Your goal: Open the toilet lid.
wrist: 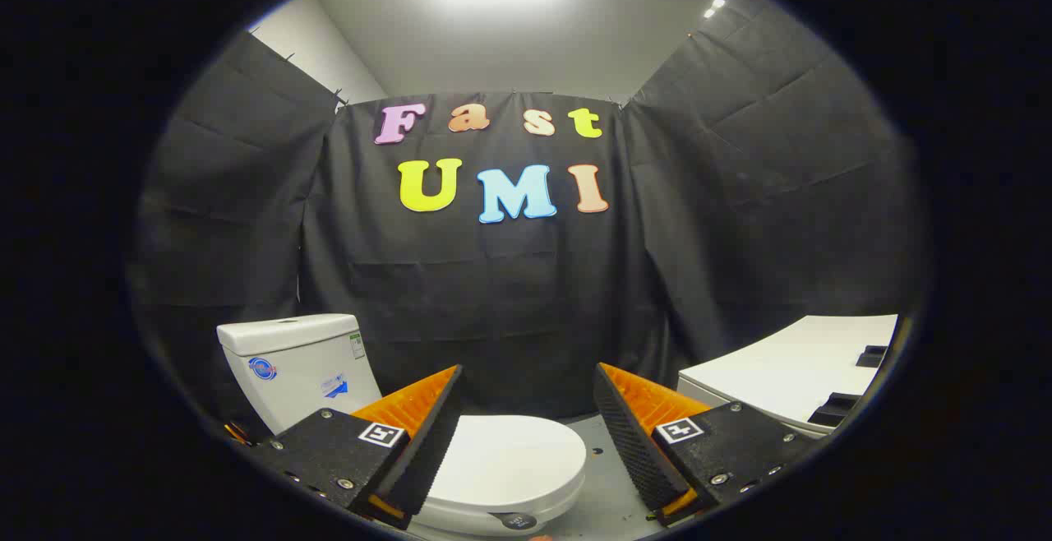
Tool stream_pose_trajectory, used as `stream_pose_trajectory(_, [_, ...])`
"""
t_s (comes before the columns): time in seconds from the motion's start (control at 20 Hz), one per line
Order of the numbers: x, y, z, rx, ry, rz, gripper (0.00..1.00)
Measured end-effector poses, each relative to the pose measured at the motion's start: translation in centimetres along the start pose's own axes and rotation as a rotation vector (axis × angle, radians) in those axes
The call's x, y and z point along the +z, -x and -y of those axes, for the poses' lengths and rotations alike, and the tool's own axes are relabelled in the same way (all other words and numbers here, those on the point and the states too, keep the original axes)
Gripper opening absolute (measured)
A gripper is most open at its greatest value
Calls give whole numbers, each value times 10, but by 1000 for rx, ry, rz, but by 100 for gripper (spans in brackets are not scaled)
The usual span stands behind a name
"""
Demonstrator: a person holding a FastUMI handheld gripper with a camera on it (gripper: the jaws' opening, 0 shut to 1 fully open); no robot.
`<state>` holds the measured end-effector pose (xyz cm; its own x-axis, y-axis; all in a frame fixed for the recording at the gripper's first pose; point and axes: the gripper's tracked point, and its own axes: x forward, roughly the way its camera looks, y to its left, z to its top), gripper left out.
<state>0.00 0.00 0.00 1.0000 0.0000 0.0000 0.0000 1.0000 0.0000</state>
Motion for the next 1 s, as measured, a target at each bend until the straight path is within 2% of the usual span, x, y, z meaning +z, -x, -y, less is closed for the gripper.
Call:
stream_pose_trajectory(0.45, [-18,2,-14,68,-17,-41,95])
stream_pose_trajectory(0.75, [-19,2,-14,79,-20,-40,95])
stream_pose_trajectory(1.0, [-27,-4,-16,119,-83,-75,95])
